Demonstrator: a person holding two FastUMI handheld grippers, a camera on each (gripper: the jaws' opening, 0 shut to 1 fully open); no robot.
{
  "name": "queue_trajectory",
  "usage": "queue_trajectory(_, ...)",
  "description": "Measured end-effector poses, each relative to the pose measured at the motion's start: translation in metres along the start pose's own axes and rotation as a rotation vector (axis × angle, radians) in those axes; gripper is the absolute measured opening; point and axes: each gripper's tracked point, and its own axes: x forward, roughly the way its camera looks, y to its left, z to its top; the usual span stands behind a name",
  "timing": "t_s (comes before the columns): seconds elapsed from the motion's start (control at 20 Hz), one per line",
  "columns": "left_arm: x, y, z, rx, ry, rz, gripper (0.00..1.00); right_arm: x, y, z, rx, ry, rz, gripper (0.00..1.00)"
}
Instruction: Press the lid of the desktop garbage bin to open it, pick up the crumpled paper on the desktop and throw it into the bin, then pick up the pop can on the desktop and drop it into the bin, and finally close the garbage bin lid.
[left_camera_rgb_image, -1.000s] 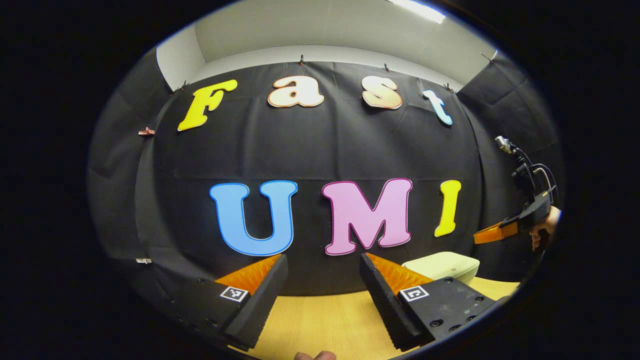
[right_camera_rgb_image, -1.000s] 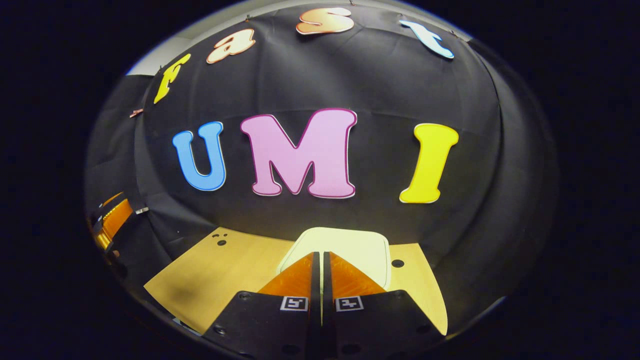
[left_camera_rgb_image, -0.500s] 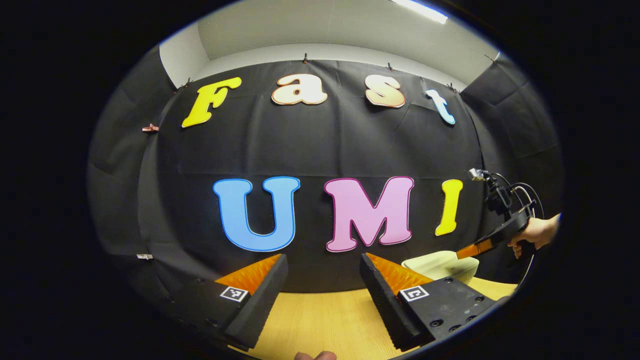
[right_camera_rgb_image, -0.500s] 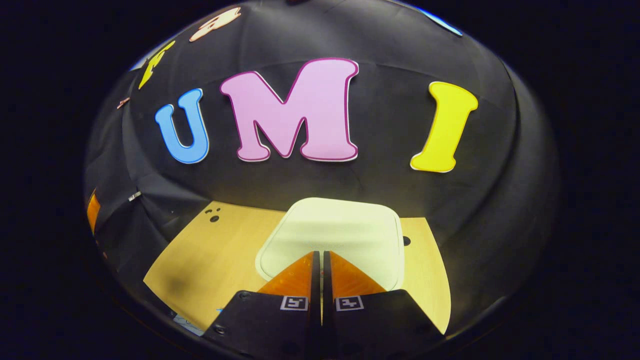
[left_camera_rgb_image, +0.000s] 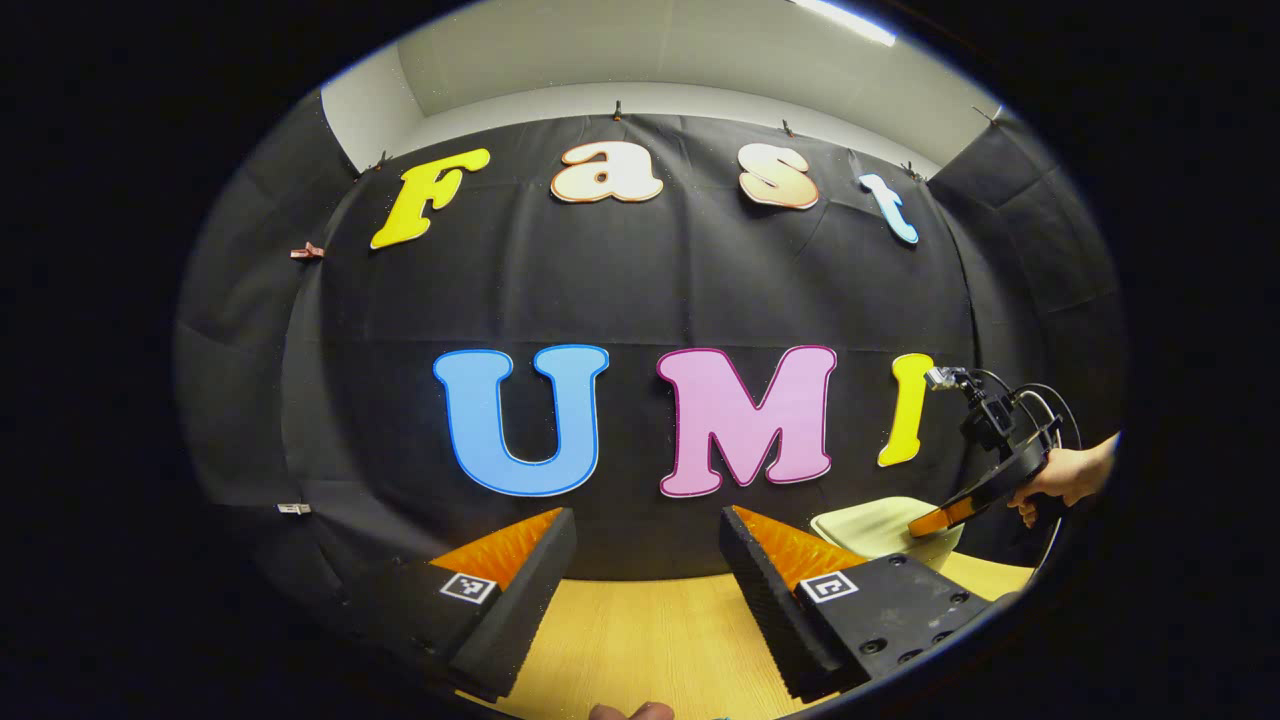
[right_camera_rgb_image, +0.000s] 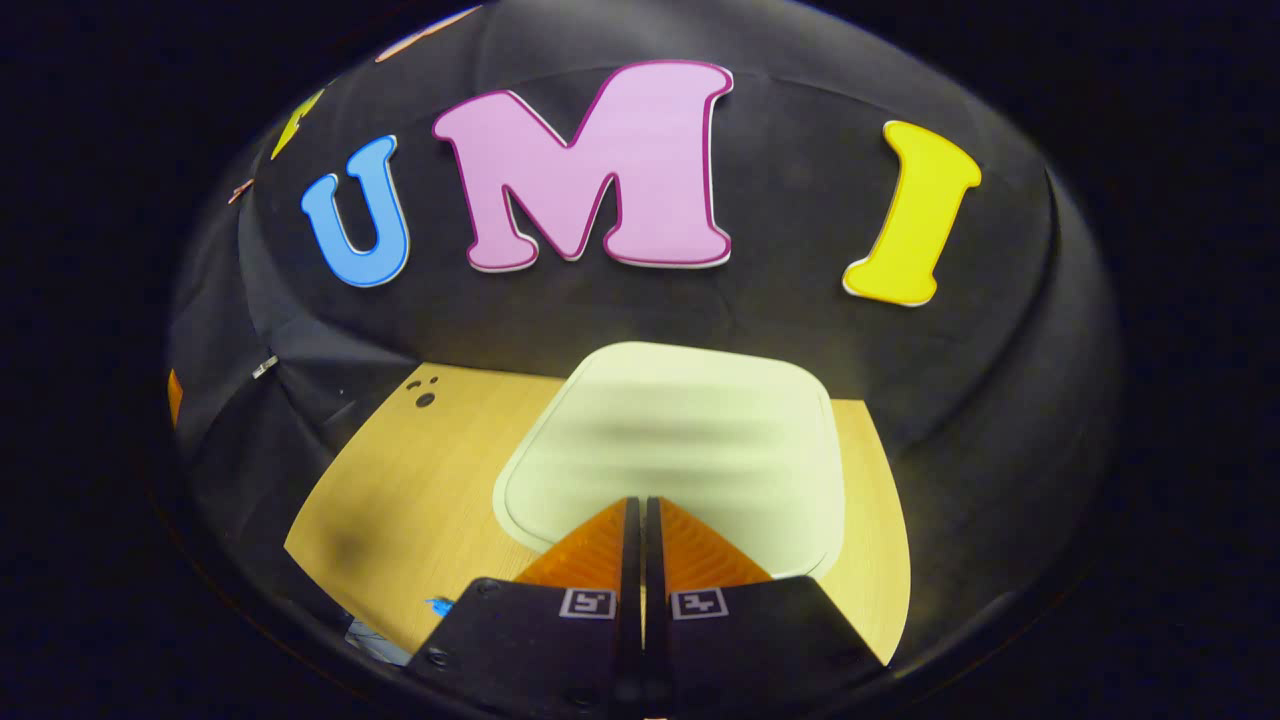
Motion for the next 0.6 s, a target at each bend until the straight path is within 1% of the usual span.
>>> queue_trajectory(0.25,0.005,0.0,0.0,0.002,-0.002,-0.005,0.94,0.0,0.001,-0.005,0.026,0.009,0.021,0.06)
queue_trajectory(0.35,0.006,-0.001,0.003,0.0,-0.01,-0.008,0.95,0.0,0.0,-0.005,0.022,0.0,0.014,0.05)
queue_trajectory(0.4,0.006,-0.002,0.004,0.002,-0.013,-0.011,0.94,-0.001,0.0,0.0,0.019,-0.011,0.01,0.06)
queue_trajectory(0.45,0.006,-0.003,0.005,0.006,-0.015,-0.016,0.95,-0.004,0.001,0.006,0.015,-0.047,-0.001,0.08)
queue_trajectory(0.5,0.007,-0.004,0.007,0.013,-0.019,-0.018,0.94,-0.005,-0.002,0.009,0.002,-0.067,-0.019,0.05)
queue_trajectory(0.6,0.006,-0.005,0.01,0.021,-0.026,-0.024,0.95,-0.013,-0.001,0.016,-0.023,-0.119,-0.031,0.05)
